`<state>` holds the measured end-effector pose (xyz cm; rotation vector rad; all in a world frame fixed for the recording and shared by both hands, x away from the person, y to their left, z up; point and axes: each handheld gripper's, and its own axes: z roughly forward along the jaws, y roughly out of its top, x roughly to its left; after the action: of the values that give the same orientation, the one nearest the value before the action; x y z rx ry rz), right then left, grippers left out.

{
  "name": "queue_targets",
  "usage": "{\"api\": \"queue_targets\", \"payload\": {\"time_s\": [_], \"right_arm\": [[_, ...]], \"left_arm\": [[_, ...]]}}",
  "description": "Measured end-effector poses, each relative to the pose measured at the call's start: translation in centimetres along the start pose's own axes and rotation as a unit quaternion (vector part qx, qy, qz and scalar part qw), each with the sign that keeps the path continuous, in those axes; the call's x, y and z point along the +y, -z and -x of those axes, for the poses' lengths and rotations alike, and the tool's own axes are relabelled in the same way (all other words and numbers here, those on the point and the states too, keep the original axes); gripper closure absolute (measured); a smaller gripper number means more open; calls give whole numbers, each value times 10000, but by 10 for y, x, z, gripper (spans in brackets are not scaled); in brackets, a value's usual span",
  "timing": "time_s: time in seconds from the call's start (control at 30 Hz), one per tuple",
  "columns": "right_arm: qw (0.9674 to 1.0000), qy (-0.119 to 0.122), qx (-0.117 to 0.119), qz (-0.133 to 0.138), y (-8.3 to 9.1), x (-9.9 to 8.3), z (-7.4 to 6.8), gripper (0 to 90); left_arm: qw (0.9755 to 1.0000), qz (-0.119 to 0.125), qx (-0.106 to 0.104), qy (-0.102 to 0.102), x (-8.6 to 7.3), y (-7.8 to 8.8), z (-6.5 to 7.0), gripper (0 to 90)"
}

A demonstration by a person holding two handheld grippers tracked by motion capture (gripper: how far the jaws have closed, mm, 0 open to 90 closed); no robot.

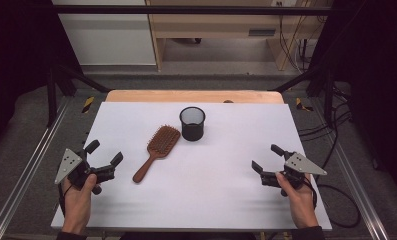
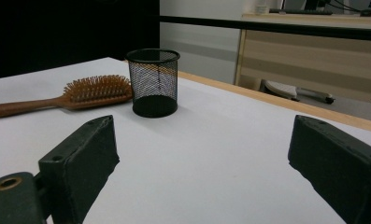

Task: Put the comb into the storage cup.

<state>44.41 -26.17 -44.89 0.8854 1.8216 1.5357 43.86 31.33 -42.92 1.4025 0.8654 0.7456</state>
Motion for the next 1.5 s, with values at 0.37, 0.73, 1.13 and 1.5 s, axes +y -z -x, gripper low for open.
{"api": "queue_targets", "payload": {"time_s": [0.37, 0.73, 1.13, 1.5], "right_arm": [[9999, -8, -98, -58, 1, 1, -3, 78], [9999, -43, -144, -81, 0, 0, -4, 76], [9998, -75, -167, -93, 2, -1, -4, 71], [9998, -76, -156, -63, -1, 1, -6, 72]], "left_arm": [[9996, -185, 100, 175, -2, -1, 4, 52], [9992, -253, 141, 292, -3, -2, 5, 101], [9967, -380, 306, 653, -4, -12, 9, 505], [9924, -1155, -236, 363, 4, -43, 25, 842]]}}
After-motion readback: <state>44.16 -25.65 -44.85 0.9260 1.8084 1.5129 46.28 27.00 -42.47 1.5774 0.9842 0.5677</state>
